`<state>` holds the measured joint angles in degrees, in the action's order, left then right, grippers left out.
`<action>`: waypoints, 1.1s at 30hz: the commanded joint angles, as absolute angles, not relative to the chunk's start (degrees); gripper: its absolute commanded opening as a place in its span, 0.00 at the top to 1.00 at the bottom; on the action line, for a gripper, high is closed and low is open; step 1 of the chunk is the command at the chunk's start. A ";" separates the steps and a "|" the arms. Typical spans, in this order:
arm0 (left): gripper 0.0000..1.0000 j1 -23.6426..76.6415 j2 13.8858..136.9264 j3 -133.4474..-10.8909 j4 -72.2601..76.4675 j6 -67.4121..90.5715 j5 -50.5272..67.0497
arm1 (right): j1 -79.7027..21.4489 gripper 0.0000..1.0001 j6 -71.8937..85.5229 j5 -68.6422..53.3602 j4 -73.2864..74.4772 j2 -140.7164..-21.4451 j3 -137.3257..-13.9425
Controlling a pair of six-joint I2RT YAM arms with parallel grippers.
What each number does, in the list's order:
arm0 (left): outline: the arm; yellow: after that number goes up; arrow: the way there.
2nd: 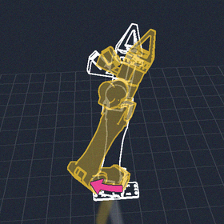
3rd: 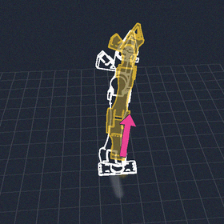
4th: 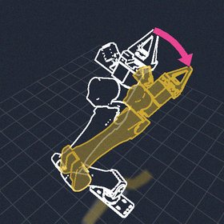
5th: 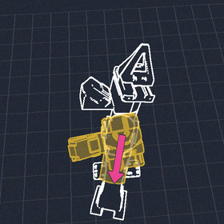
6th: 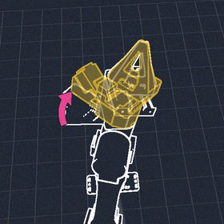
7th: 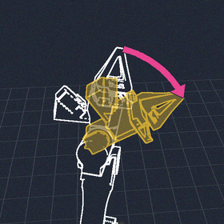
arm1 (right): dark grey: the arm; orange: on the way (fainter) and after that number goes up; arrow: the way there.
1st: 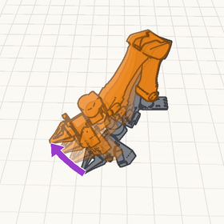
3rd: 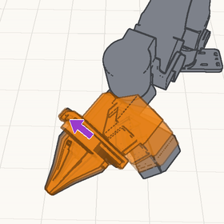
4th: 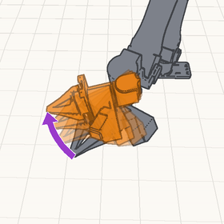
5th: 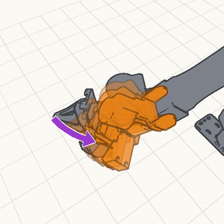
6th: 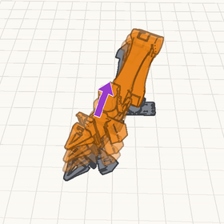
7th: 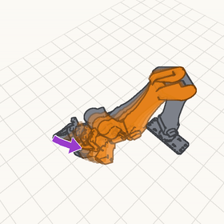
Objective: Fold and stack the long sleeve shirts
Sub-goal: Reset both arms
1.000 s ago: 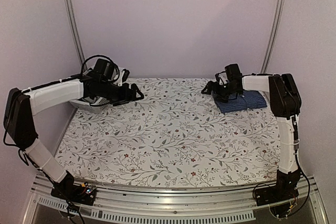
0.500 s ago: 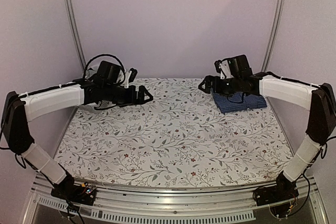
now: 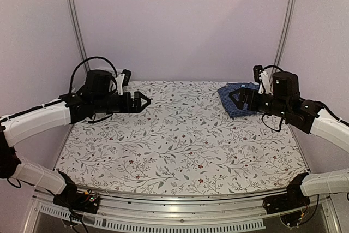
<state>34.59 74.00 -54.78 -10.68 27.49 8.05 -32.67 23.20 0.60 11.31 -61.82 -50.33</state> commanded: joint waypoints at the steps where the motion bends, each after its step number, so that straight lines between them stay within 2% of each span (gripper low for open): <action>1: 0.00 35.16 71.38 -52.61 -6.96 25.57 5.69 | -32.70 0.01 23.81 4.81 10.67 -58.71 -47.71; 18: 0.00 35.17 68.71 -51.01 -6.36 24.38 2.30 | -32.70 0.01 26.28 16.02 13.78 -56.78 -46.19; 33: 0.00 34.94 70.75 -53.27 -5.78 22.59 0.78 | -32.70 0.01 26.24 17.53 14.14 -54.63 -45.64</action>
<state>34.63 69.89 -51.35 -7.53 24.32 1.39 -32.67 26.15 15.81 13.08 -55.70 -45.98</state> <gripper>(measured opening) 0.997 0.989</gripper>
